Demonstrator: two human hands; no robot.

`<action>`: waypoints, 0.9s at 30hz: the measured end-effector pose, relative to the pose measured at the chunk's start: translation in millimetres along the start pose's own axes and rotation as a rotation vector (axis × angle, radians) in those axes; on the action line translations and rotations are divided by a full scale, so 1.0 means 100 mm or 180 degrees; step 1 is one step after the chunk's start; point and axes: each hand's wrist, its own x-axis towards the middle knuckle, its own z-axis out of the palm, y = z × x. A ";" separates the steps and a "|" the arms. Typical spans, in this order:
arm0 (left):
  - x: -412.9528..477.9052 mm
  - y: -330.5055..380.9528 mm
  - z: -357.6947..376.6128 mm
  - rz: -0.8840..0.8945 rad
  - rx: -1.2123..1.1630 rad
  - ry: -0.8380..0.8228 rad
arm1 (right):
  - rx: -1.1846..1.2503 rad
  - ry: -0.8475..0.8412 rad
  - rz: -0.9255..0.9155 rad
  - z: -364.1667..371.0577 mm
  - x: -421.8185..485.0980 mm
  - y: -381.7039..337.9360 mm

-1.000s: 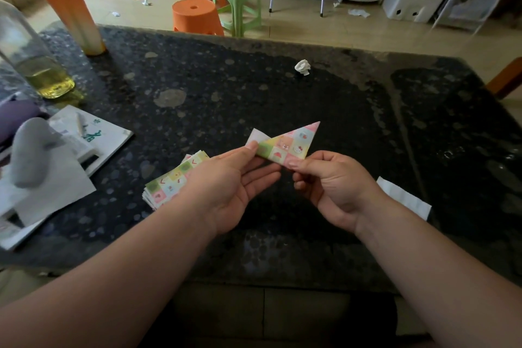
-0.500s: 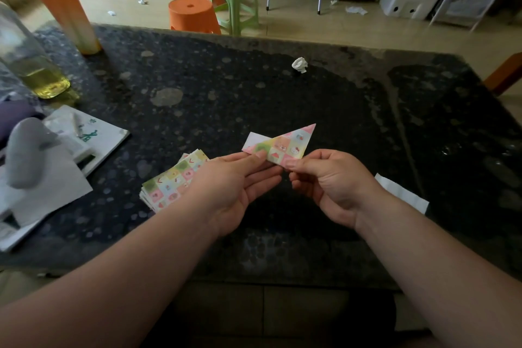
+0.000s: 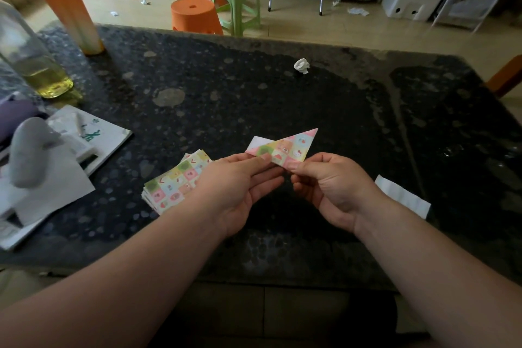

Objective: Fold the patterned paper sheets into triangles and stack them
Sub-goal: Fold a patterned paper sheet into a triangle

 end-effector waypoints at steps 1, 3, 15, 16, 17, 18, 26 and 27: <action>0.00 0.00 0.00 0.0001 -0.0004 0.0004 | 0.0008 -0.0002 -0.0004 0.00 0.00 0.00; 0.01 0.01 -0.02 0.0007 0.0006 -0.0022 | -0.0018 0.0004 -0.0026 0.00 0.00 -0.01; 0.12 0.03 -0.05 -0.0025 0.0052 0.0285 | -0.0243 0.0156 -0.0301 -0.07 0.01 -0.09; 0.12 0.03 -0.05 -0.0030 0.0111 0.0294 | -0.0257 0.0182 -0.0319 -0.08 0.02 -0.10; 0.14 0.03 -0.05 -0.0031 0.0206 0.0289 | -0.0254 0.0212 -0.0343 -0.09 0.03 -0.10; 0.14 0.03 -0.06 -0.0039 0.0318 0.0277 | -0.0216 0.0253 -0.0376 -0.09 0.04 -0.11; 0.13 -0.07 0.01 -0.0218 0.0093 0.0057 | 0.0960 -0.0095 -0.0261 0.03 0.11 0.03; 0.13 -0.09 0.04 -0.0194 0.0018 -0.0018 | 0.0909 -0.0253 -0.0226 0.07 0.10 0.08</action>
